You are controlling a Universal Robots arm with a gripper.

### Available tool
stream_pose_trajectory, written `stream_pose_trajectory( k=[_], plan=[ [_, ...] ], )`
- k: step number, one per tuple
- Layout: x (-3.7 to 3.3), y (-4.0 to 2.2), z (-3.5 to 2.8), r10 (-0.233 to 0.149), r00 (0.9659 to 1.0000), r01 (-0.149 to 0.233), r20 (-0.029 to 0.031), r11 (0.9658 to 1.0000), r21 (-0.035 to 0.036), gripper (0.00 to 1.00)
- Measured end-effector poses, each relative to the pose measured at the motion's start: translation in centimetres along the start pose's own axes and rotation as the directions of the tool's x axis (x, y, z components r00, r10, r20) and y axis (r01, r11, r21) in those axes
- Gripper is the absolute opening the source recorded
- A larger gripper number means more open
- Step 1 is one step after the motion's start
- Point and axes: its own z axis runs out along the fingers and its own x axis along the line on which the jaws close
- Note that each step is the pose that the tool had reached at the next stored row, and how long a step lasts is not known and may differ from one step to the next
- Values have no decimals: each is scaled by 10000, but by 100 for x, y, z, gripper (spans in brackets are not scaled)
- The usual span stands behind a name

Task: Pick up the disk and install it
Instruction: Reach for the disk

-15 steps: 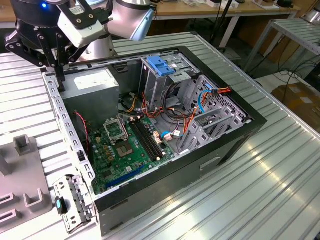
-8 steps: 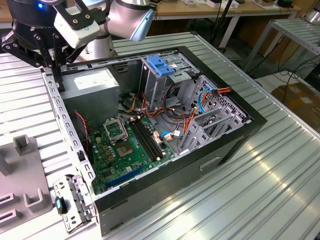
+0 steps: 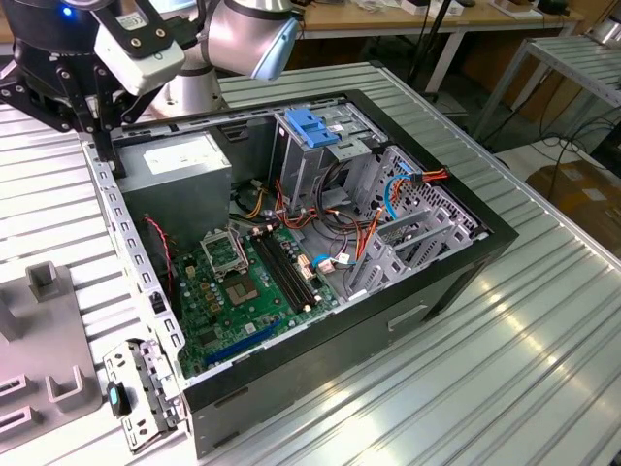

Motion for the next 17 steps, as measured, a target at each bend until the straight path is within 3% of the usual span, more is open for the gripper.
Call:
stream_pose_trajectory(
  k=[17],
  plan=[
    [165, -11, 1, 1, 10000, -1, -25, 10000, 2, 11]
  ],
)
